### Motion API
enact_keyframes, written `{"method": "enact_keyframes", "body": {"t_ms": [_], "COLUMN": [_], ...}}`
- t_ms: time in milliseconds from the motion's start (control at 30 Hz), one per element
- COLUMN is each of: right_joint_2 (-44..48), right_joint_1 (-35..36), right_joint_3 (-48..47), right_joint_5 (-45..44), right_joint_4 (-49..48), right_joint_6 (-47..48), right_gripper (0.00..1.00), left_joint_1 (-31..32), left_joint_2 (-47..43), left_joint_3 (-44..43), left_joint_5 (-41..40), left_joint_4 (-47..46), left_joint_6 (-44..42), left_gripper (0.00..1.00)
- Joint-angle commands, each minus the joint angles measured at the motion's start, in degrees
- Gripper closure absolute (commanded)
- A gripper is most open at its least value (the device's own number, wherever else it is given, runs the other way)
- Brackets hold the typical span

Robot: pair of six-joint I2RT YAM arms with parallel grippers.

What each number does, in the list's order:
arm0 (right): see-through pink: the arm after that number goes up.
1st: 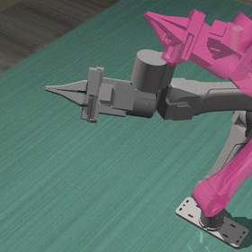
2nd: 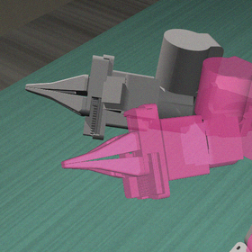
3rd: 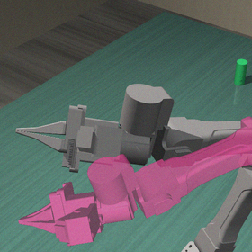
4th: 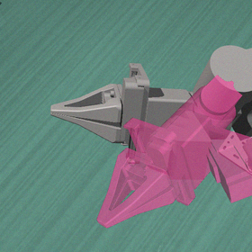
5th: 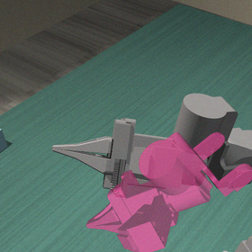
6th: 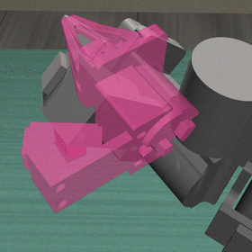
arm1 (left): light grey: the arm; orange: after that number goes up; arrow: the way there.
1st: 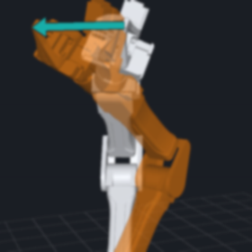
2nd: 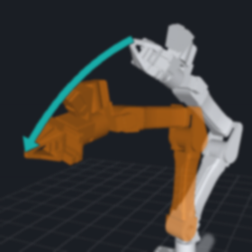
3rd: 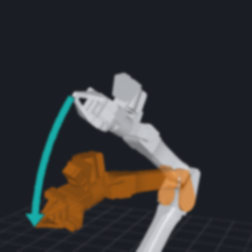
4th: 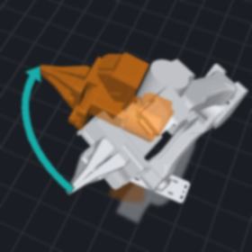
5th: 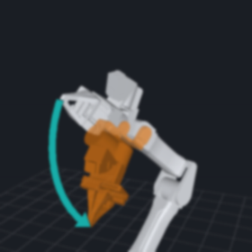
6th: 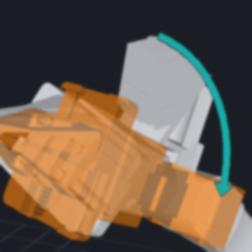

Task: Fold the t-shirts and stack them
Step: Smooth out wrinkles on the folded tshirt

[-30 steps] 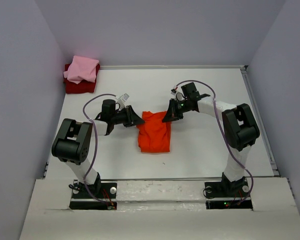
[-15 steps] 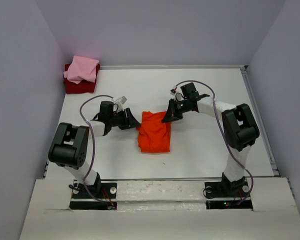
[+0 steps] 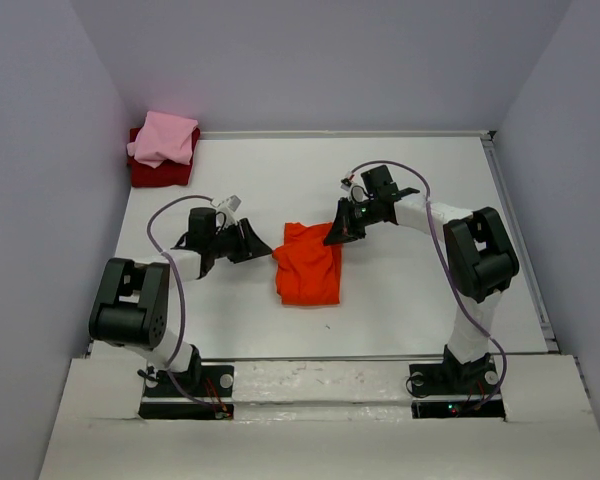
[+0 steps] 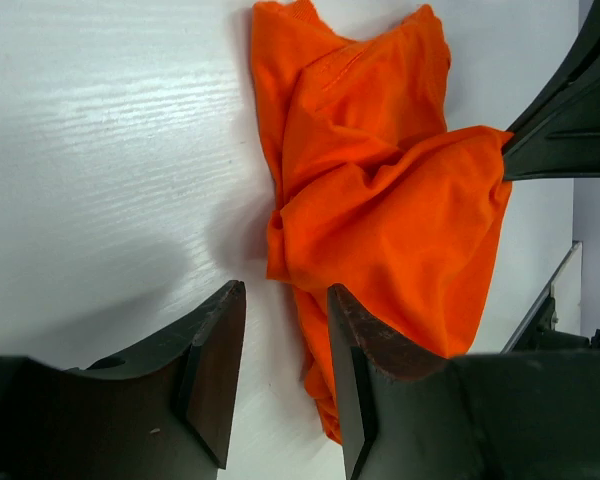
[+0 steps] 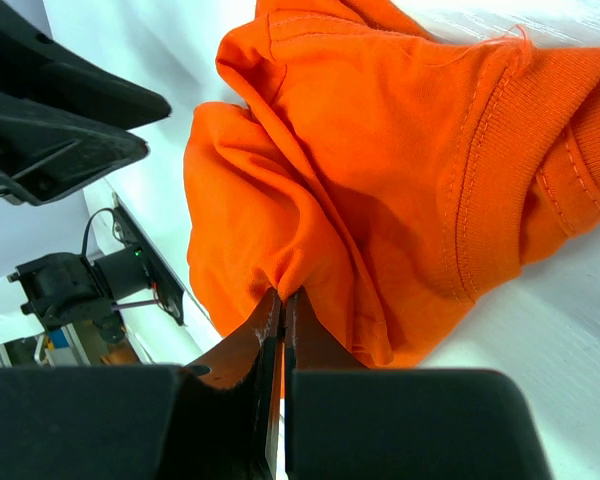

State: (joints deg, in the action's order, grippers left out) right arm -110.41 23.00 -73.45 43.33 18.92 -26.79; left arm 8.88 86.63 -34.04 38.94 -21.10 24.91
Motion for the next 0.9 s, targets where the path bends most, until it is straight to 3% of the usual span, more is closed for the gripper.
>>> {"method": "enact_keyframes", "body": {"t_ms": [0, 167, 867], "right_joint_2": [0.90, 1.07, -0.07], "right_joint_1": [0.55, 0.55, 0.55], "right_joint_3": [-1.96, -1.87, -2.31], "right_joint_5": [0.26, 0.09, 0.18], "right_joint_4": [-1.78, -1.69, -1.87], "right_joint_6": [0.42, 0.42, -0.02], "right_gripper": [1.00, 1.00, 1.00], "left_joint_1": [-0.10, -0.10, -0.01], "left_joint_2": [2.05, 2.93, 10.66], "left_joint_3": [1.34, 0.91, -1.64], "left_joint_5": [2.99, 3.95, 9.66], "left_joint_4": [-3.42, -4.65, -15.01], "left_joint_6": [0.32, 0.84, 6.47], "left_gripper": [0.52, 0.47, 0.50]}}
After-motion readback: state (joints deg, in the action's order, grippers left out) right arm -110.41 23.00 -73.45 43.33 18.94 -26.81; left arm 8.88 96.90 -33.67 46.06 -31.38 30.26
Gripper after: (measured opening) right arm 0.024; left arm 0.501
